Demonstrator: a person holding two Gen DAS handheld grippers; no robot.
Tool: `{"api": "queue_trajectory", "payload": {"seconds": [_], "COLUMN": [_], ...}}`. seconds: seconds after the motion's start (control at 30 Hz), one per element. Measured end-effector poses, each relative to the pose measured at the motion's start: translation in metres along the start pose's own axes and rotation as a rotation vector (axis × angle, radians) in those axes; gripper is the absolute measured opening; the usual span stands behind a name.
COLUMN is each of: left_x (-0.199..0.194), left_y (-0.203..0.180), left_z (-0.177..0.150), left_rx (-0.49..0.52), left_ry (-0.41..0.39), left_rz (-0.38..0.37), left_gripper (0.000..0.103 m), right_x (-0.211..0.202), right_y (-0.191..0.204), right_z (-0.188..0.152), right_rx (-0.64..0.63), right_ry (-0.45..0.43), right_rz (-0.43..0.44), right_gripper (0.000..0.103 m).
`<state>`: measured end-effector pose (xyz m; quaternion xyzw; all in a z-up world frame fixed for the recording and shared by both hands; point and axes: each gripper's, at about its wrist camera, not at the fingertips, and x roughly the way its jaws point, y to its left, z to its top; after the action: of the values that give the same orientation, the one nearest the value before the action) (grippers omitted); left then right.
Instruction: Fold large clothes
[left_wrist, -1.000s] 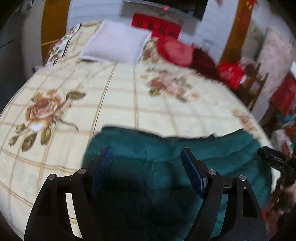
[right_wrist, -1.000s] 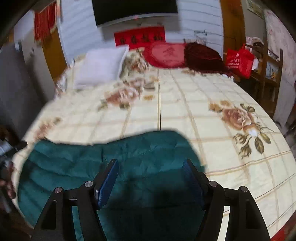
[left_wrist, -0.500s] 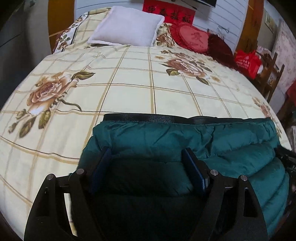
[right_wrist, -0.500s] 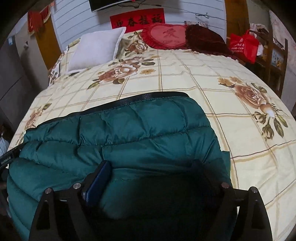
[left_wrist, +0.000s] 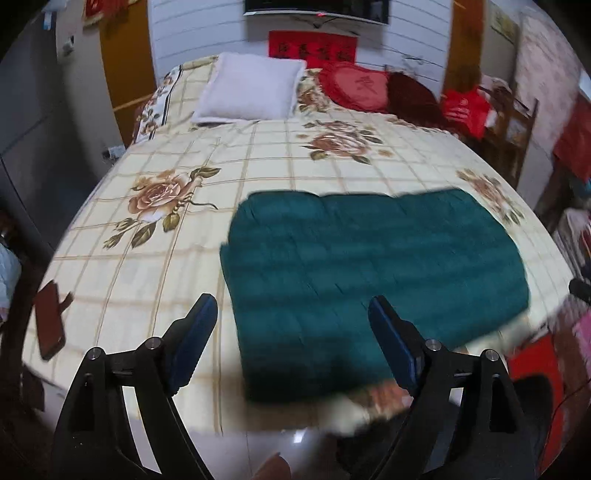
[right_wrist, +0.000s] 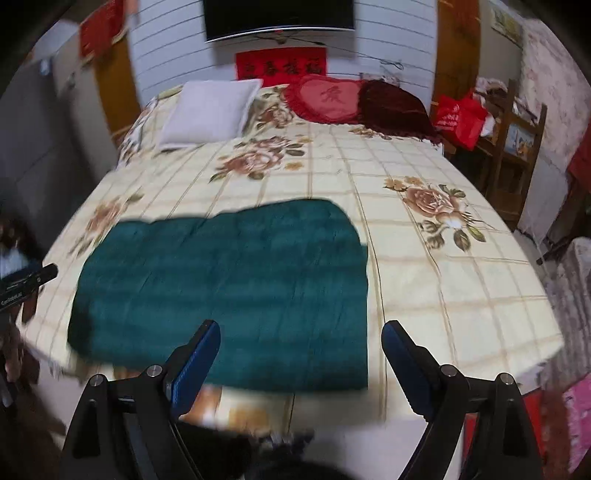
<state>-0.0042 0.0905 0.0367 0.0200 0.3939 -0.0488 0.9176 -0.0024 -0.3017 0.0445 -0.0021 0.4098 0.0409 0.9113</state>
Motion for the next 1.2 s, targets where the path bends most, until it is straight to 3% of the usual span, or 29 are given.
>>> {"api": "queue_trajectory", "payload": {"seconds": [0.2, 0.5, 1.2], "left_x": [-0.052, -0.091, -0.098], "left_y": [-0.035, -0.043, -0.062], "left_z": [-0.046, -0.076, -0.073], "left_rx": [0.039, 0.031, 0.055], "left_ry": [-0.020, -0.014, -0.029], "left_rz": [0.048, 0.004, 0.007], "left_gripper": [0.084, 0.084, 0.084], "right_x": [-0.069, -0.125, -0.132], "right_y": [0.015, 0.031, 0.037], "right_z": [-0.056, -0.101, -0.106], "right_rx": [-0.038, -0.136, -0.141], "right_ry": [-0.045, -0.111, -0.139], "right_rz": [-0.005, -0.051, -0.034], "right_gripper": [0.089, 0.090, 0.090]}}
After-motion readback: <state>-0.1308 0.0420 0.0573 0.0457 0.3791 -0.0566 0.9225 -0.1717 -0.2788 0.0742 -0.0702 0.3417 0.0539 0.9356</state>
